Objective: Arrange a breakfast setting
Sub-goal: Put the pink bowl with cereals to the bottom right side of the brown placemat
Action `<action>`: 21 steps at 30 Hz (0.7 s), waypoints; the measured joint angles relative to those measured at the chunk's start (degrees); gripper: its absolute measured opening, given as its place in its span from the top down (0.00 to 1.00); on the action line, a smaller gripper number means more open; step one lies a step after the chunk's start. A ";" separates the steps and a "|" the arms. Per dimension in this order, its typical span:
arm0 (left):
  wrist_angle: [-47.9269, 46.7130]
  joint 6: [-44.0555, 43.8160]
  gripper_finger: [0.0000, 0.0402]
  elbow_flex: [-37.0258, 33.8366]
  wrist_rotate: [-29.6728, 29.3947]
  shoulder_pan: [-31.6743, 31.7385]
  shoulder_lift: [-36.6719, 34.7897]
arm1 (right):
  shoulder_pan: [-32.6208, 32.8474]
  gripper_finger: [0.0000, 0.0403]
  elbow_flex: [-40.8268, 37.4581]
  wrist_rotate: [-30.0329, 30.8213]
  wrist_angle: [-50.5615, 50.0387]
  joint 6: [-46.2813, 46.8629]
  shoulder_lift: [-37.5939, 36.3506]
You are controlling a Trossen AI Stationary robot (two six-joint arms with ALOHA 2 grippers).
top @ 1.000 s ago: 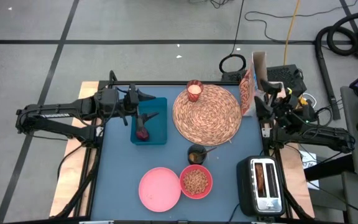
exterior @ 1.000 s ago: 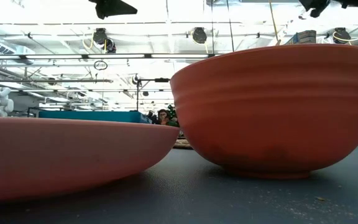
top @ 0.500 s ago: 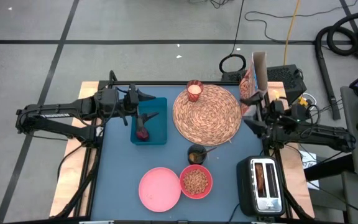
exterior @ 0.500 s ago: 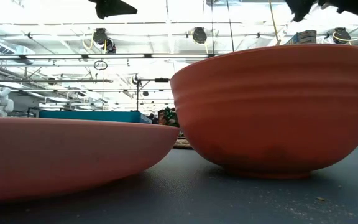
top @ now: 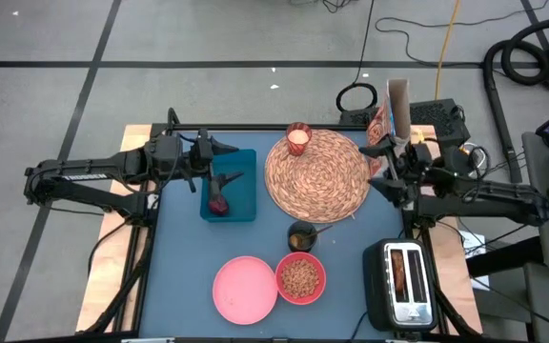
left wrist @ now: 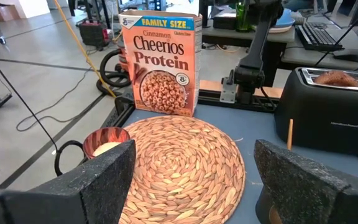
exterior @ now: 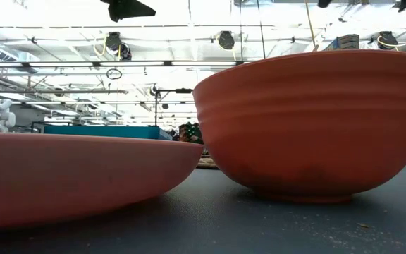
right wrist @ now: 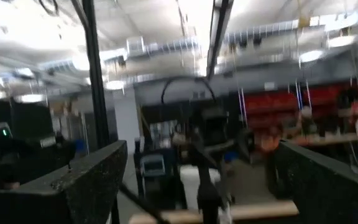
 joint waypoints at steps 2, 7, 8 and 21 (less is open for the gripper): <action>0.00 0.02 0.17 0.00 0.00 -0.02 0.00 | 0.71 0.02 4.79 -0.01 -7.41 -0.38 1.83; 0.00 0.02 0.17 0.00 0.00 -0.01 0.00 | 2.87 0.02 15.79 0.02 -25.85 1.88 6.69; 0.01 0.02 0.17 0.00 0.00 -0.02 0.00 | 3.43 0.02 17.28 0.03 -28.24 3.25 7.69; 0.00 0.02 0.17 0.00 0.00 -0.02 0.00 | 17.14 0.03 23.60 0.02 -35.86 23.93 15.82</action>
